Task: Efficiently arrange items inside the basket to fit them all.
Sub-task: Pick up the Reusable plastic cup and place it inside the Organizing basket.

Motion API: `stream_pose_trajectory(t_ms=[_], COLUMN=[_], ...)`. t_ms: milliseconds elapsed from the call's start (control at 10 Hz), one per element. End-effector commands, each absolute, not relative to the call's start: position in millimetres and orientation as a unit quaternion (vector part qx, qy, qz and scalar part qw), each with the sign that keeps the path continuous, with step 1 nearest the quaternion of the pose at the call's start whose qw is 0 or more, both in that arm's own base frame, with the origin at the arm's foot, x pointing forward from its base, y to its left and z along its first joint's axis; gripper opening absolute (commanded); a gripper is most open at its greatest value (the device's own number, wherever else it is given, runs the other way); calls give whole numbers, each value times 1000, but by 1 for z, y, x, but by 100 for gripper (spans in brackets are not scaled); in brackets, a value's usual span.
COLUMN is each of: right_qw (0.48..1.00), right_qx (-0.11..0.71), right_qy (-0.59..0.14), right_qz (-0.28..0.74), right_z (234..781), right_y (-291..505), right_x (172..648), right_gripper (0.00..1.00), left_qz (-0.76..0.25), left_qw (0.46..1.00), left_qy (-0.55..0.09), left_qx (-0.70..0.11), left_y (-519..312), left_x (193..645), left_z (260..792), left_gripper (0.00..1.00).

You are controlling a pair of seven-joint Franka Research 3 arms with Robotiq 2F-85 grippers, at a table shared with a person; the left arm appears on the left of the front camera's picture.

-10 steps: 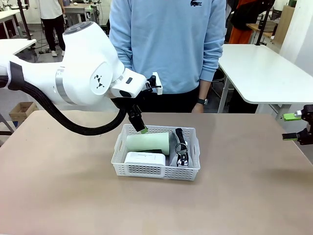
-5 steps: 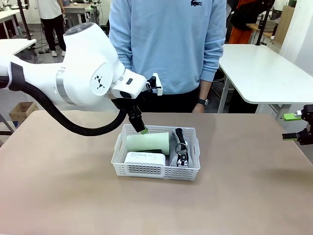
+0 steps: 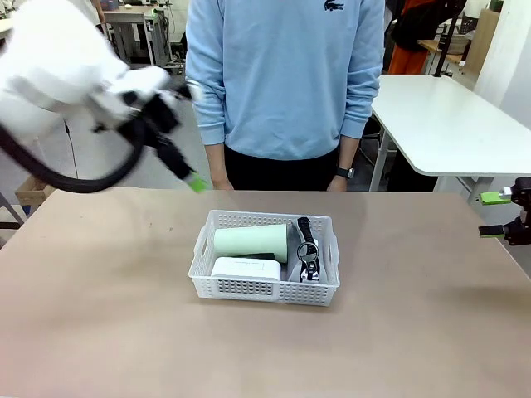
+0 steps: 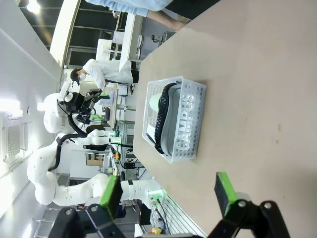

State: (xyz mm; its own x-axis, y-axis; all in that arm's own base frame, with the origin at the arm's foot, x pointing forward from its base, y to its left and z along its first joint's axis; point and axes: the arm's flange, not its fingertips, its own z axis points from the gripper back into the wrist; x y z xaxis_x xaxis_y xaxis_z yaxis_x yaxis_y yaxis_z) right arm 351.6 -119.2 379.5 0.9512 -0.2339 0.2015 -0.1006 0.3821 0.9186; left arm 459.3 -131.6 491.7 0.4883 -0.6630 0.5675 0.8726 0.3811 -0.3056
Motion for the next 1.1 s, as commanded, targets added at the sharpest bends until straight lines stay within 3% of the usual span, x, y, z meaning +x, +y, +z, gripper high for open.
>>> stream_pose_trajectory(t_ms=[0, 100, 300, 500, 600, 700, 1000], right_qw=[818, 818, 818, 818, 818, 818, 818], right_qx=[554, 554, 554, 554, 554, 554, 554], right_qy=[-153, -153, -153, -153, -153, -153, -153], right_qz=[-30, -30, -30, -30, -30, -30, -30], right_z=[381, 381, 381, 381, 381, 381, 381], right_y=[-122, -122, -122, -122, -122, -122, -122], right_x=[350, 350, 350, 350, 350, 350, 350], right_gripper=[100, 100, 100, 100, 100, 100, 100], left_qz=[-384, -336, -200, -102, -86, -129, -129], left_qw=[807, 770, 730, 680, 680, 721, 721], left_qy=[-187, -237, -331, -380, -363, -337, -337], left_qx=[-408, -488, -564, -619, -631, -591, -591], left_y=[-38, 20, 99, 137, 133, 142, 142], left_x=[435, 416, 370, 340, 347, 332, 332], left_z=[479, 460, 409, 352, 336, 371, 371], left_gripper=[100, 100, 100, 100, 100, 100, 100])
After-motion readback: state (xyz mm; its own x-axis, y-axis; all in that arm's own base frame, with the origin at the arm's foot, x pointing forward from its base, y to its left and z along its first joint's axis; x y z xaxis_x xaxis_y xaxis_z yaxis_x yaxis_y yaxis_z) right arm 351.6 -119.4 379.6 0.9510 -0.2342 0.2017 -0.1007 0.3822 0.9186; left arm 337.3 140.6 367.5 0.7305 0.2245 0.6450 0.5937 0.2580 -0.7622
